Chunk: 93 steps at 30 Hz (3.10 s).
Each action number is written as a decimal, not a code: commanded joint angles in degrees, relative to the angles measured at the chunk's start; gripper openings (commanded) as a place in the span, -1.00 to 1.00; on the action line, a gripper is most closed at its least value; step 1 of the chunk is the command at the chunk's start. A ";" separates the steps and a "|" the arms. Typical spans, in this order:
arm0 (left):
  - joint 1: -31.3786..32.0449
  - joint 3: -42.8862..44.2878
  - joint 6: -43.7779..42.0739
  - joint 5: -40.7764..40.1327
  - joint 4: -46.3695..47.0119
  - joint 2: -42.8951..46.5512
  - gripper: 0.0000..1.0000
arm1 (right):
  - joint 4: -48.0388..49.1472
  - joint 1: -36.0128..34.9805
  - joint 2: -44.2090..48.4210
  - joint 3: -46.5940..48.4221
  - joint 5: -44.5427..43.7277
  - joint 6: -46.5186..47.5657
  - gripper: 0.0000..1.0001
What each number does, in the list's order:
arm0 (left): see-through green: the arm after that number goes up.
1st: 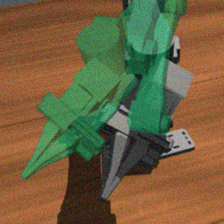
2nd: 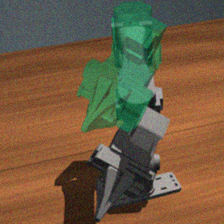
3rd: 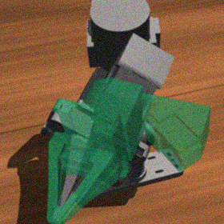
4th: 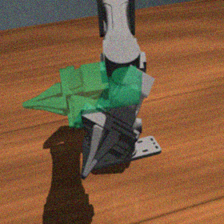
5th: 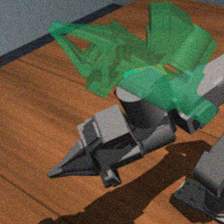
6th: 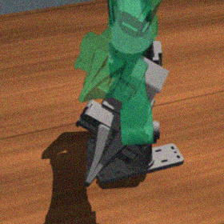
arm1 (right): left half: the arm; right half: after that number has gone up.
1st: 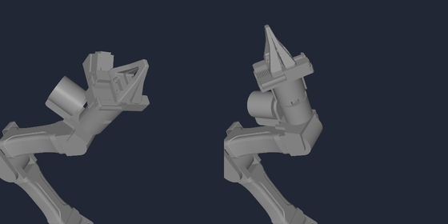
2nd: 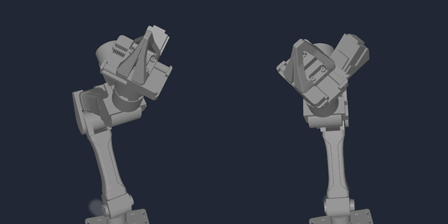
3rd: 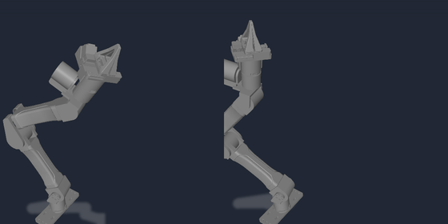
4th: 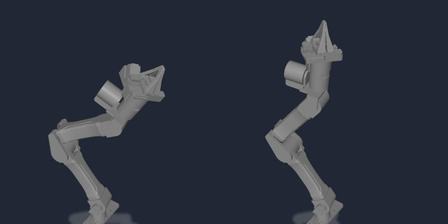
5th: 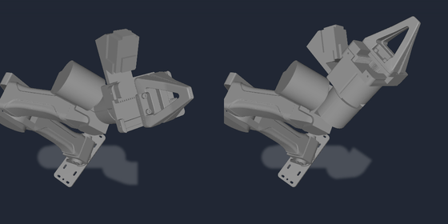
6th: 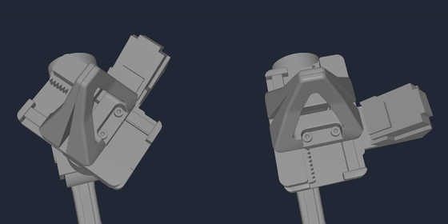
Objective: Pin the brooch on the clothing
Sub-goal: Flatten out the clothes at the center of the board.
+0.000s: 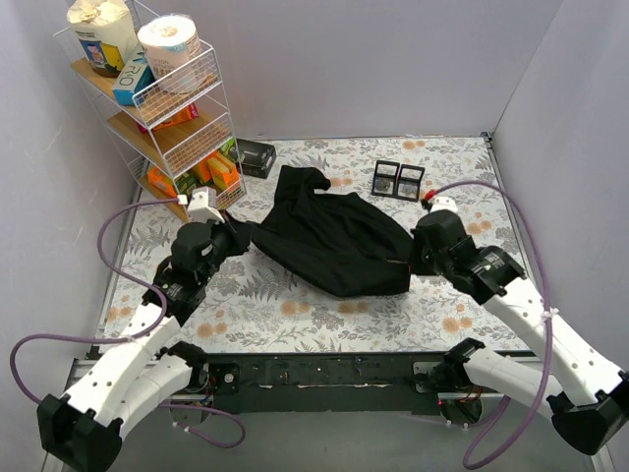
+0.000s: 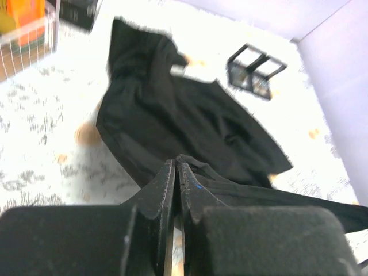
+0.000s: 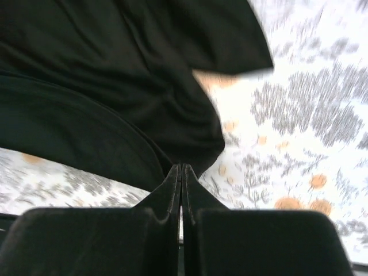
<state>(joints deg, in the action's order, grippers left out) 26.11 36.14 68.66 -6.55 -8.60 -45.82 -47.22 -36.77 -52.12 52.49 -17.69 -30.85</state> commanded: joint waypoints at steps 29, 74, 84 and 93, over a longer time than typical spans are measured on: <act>-0.18 49.38 -15.92 4.81 10.89 -15.60 -1.00 | 26.48 -0.05 -14.04 54.14 -1.98 38.76 -0.97; -8.97 -12.58 18.17 14.28 -5.72 21.31 -1.00 | 26.93 19.28 8.88 -16.98 26.75 15.82 -0.97; -8.97 -15.74 23.53 13.23 -12.58 18.57 -1.00 | 21.74 19.28 5.28 -19.70 21.83 11.61 -0.97; -8.97 -17.24 25.20 16.56 -13.72 18.32 -0.38 | 18.84 16.48 5.18 -20.85 15.24 7.57 -0.97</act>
<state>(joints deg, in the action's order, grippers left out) 17.23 19.29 92.31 8.10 -21.21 -26.79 -27.31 -18.52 -47.09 31.79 1.76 -20.10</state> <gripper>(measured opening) 0.203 0.022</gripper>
